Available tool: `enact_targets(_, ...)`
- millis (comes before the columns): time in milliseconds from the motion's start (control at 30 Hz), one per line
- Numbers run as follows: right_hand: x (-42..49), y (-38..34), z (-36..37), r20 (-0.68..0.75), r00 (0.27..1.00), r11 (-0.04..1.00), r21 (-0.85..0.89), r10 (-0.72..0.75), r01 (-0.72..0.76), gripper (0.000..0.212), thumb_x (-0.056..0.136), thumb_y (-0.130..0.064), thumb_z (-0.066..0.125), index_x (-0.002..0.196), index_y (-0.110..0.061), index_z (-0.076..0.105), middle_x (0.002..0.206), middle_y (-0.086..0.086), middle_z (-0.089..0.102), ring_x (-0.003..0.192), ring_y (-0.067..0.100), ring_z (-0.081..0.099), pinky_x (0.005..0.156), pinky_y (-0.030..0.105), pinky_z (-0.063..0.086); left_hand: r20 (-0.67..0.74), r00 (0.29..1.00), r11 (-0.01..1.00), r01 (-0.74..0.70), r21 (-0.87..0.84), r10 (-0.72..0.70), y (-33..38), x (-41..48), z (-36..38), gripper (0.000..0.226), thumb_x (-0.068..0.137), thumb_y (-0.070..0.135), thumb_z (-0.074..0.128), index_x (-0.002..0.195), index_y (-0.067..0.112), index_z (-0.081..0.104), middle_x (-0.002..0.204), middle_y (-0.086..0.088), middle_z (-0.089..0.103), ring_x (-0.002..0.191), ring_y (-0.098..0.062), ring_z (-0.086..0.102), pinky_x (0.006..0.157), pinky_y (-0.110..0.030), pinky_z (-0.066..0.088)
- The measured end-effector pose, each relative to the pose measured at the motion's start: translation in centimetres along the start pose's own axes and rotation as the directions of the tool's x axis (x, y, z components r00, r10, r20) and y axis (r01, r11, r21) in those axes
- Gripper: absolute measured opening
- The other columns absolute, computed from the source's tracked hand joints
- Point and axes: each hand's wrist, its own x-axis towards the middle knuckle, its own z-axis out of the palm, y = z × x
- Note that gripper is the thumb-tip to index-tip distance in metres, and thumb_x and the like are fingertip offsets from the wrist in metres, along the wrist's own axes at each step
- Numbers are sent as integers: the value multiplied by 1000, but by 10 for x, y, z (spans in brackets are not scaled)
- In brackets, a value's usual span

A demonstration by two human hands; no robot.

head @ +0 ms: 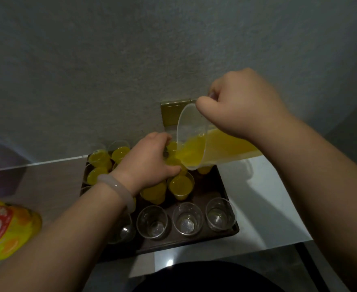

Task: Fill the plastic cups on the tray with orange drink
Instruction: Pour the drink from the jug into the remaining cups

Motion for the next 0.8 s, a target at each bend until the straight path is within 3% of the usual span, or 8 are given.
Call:
enact_targets(500, 1, -3, -5, 43, 998, 997, -60, -53, 55, 39, 82, -36, 47, 51, -15, 40, 49, 2, 39, 48, 17, 37, 48, 26, 19, 23, 1000, 1000, -6, 17, 6, 6, 2, 6, 78, 69, 44, 77, 136, 18, 45, 130, -2, 50, 116, -17, 50, 97, -27, 40)
enact_targets(800, 5, 0, -7, 51, 996, 994, -74, -75, 79, 38, 83, -35, 48, 51, -15, 39, 48, 1, 36, 46, 17, 33, 48, 26, 19, 17, 1000, 1000, -16, 5, 16, 8, 8, 8, 79, 72, 44, 76, 138, 19, 42, 133, 0, 48, 119, -15, 48, 96, -22, 36)
